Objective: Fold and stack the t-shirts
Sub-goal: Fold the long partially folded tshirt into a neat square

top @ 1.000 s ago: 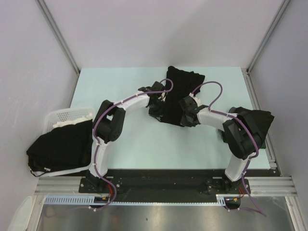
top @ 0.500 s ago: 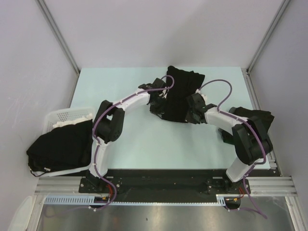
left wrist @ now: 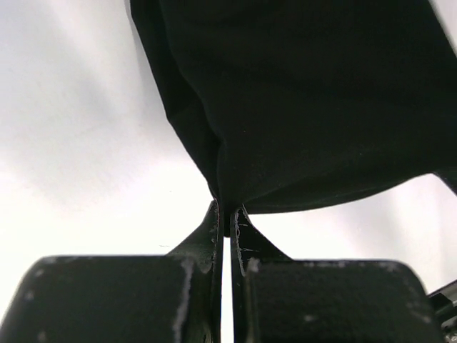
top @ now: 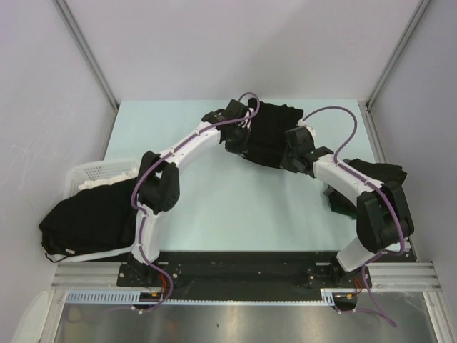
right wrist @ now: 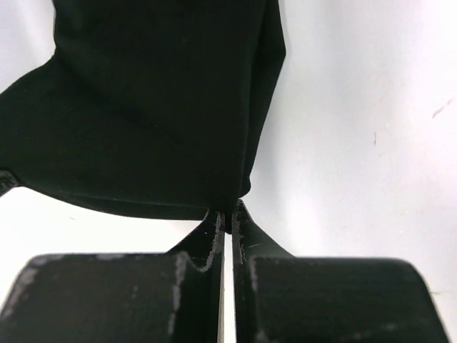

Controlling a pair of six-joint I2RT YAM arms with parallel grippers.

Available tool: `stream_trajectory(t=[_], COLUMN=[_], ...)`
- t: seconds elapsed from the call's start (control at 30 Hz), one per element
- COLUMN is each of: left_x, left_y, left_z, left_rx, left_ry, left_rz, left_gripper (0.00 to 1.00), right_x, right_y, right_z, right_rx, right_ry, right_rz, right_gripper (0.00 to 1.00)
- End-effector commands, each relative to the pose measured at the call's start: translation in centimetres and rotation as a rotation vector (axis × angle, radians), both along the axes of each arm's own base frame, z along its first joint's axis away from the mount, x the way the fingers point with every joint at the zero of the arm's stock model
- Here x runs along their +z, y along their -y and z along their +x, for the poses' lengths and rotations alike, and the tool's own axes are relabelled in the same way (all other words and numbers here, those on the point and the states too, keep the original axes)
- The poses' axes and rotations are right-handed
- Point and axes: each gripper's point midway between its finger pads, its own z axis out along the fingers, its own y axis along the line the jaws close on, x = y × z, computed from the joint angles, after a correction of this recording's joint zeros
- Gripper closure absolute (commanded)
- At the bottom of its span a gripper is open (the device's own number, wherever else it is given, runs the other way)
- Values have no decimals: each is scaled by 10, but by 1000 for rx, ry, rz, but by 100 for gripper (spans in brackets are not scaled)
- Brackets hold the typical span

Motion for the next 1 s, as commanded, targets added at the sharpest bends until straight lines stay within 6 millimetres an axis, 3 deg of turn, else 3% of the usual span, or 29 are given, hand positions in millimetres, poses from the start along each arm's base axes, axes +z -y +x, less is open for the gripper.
stream_trajectory(t=[0.0, 0.13, 0.17, 0.23, 0.4, 0.67, 0.83, 0.97], left_x=[51, 64, 59, 73, 71, 83, 81, 89], left_y=[-4, 2, -3, 0, -5, 4, 2, 2], left_z=[31, 51, 59, 73, 103, 154, 178, 205], left_rx=[25, 22, 42, 47, 100, 193, 259, 300], left_ry=[151, 226, 244, 298, 367, 551, 608, 694], left_rz=[-4, -13, 25, 22, 30, -27, -70, -122], left_gripper=[100, 100, 100, 100, 100, 100, 100, 100], right_x=[39, 59, 64, 70, 81, 66, 71, 79], right_y=[17, 27, 28, 32, 37, 41, 50, 69], right_z=[25, 48, 55, 68, 101, 152, 189, 226], right_rx=[-32, -28, -27, -33, 3, 34, 45, 17], right_ry=[110, 179, 203, 230, 296, 314, 357, 413], right_rz=[-64, -130, -137, -155, -233, -380, -452, -468], right_gripper=[100, 100, 100, 100, 100, 100, 100, 100])
